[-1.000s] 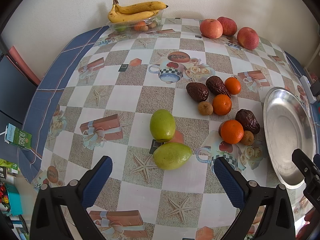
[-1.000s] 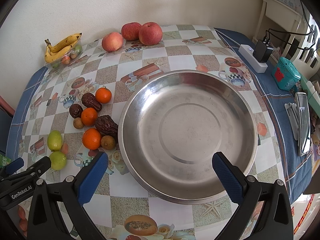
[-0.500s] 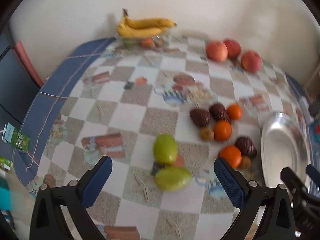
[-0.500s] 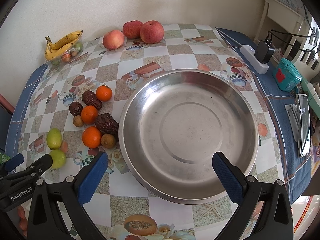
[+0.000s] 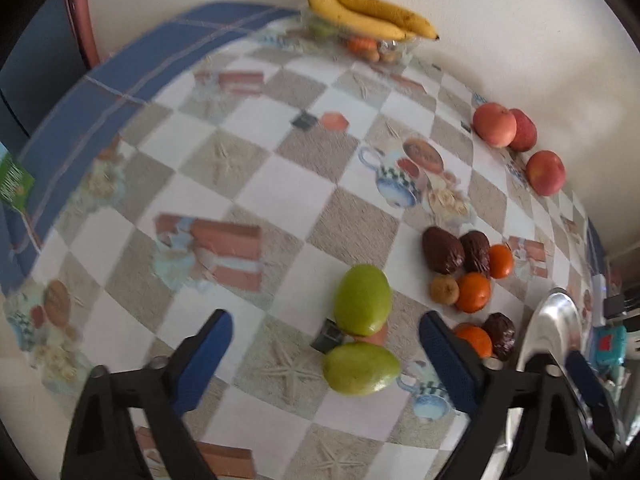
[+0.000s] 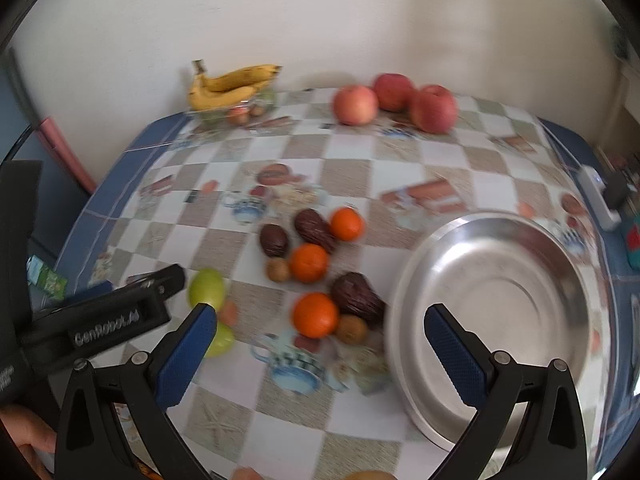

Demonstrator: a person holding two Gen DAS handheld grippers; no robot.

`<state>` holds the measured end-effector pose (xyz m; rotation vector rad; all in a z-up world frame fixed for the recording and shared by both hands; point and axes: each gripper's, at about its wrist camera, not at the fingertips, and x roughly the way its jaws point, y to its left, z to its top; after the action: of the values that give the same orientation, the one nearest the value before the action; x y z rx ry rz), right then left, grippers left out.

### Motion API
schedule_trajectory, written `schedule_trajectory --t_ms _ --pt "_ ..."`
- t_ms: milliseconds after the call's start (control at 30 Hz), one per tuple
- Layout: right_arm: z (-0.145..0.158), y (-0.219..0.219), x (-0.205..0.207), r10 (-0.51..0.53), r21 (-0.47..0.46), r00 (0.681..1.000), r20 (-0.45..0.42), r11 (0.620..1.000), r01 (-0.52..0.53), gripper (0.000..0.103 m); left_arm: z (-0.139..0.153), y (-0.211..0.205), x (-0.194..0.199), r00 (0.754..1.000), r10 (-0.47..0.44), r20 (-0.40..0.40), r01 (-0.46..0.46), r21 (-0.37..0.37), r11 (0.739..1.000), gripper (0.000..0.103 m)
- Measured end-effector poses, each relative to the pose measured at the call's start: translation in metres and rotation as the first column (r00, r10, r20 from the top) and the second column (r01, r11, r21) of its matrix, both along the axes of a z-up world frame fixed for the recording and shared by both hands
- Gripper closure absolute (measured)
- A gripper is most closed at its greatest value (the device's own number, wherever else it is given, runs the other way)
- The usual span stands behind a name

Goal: Organize fruits
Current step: 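Move both grippers toward the green pears and tangerines beside the bowl, then grasp a green pear with the left gripper while the right gripper grasps a tangerine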

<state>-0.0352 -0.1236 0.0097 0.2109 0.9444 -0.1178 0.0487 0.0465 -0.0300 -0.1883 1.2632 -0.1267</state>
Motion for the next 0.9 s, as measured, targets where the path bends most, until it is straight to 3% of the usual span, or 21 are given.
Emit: schedule_trajectory --t_ms 100,233,400,467,600,900 --pt "-0.004 -0.001 0.009 -0.002 -0.003 1.0 -0.012 1.0 0.002 0.001 -0.006 -0.007 0.0 0.999 -0.031 -0.027 0.031 -0.021 0.999 0.018" --pt "-0.014 -0.008 0.02 -0.008 0.01 0.998 -0.055 1.0 0.009 0.024 -0.016 -0.018 0.001 0.995 -0.067 -0.069 0.067 -0.006 0.998 0.029" --pt "-0.035 -0.01 0.028 0.006 0.027 0.99 -0.143 1.0 -0.002 0.039 -0.03 -0.02 0.002 0.988 -0.07 -0.138 0.066 -0.028 0.997 0.031" --pt "-0.044 -0.011 0.029 0.007 0.034 0.985 -0.172 0.999 -0.001 0.044 -0.033 -0.02 0.003 0.985 -0.066 -0.158 0.059 -0.053 0.997 0.038" --pt "-0.054 -0.013 0.034 0.002 0.034 0.979 -0.205 0.999 0.006 0.051 -0.04 -0.022 0.003 0.979 -0.069 -0.19 0.051 -0.098 0.994 0.049" --pt "-0.061 -0.007 0.042 0.027 0.023 0.972 -0.234 0.999 -0.023 0.059 -0.034 -0.024 0.008 0.984 -0.068 -0.163 0.055 -0.083 0.995 0.05"
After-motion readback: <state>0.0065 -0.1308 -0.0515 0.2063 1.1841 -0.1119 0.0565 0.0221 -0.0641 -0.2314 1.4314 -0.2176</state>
